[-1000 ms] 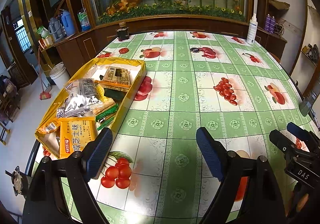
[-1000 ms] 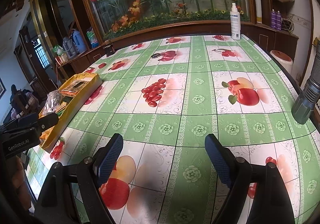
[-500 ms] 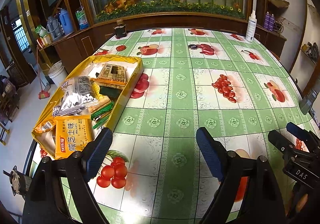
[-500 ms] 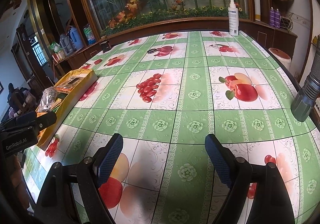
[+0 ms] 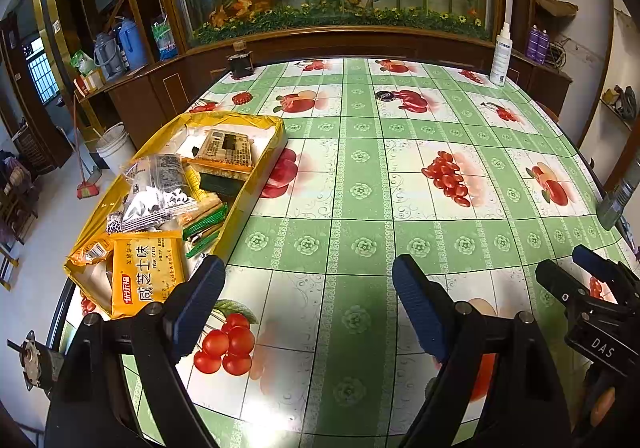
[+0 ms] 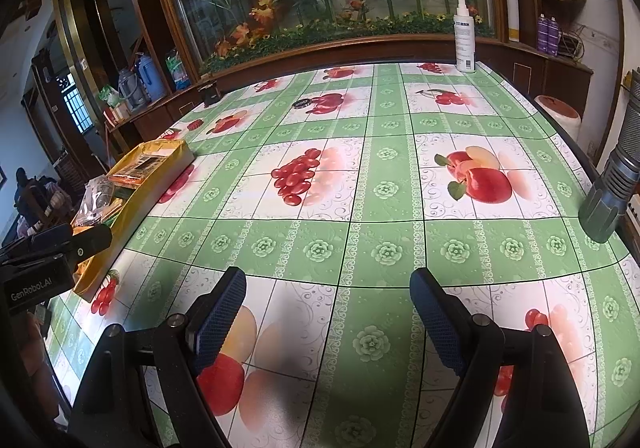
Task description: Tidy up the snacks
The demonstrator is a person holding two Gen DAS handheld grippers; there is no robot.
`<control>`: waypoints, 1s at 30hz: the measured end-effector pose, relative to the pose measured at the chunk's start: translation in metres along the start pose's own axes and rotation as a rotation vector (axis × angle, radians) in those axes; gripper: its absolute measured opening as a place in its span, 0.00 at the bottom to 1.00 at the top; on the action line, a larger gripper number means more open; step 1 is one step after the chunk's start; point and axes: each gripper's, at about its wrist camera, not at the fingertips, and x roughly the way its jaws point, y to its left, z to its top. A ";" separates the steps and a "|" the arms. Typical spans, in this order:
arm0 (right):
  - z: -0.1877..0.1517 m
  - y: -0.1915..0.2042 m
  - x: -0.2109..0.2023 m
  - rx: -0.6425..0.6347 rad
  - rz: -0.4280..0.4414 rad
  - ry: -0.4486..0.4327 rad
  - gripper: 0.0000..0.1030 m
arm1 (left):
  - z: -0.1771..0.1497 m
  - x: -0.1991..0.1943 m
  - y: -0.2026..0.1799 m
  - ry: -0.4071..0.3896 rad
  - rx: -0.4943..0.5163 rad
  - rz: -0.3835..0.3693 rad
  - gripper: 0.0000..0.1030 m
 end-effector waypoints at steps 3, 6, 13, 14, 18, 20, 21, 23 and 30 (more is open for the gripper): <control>0.000 0.001 0.000 -0.001 0.000 -0.001 0.83 | 0.000 0.000 0.000 -0.001 0.000 0.000 0.84; 0.000 0.001 0.000 0.001 0.001 -0.001 0.83 | 0.001 -0.001 -0.002 -0.004 0.001 0.000 0.84; 0.000 0.003 0.000 -0.002 -0.003 0.002 0.84 | 0.003 -0.003 -0.005 0.000 -0.002 -0.010 0.84; 0.000 0.003 0.000 -0.002 -0.005 0.003 0.84 | 0.003 -0.004 -0.004 0.002 -0.004 -0.015 0.84; -0.003 0.001 0.003 0.007 -0.012 0.017 0.84 | -0.003 0.011 -0.005 0.039 -0.025 -0.041 0.84; -0.004 -0.001 0.005 0.013 -0.016 0.026 0.84 | -0.007 0.022 -0.005 0.076 -0.039 -0.058 0.84; -0.005 -0.002 0.005 0.015 -0.017 0.028 0.84 | -0.009 0.026 -0.005 0.091 -0.045 -0.063 0.84; -0.006 -0.003 0.005 0.018 -0.021 0.031 0.84 | -0.011 0.031 -0.004 0.112 -0.057 -0.070 0.84; -0.009 -0.007 0.009 0.028 -0.042 0.050 0.84 | -0.017 0.042 -0.007 0.116 -0.052 -0.048 0.84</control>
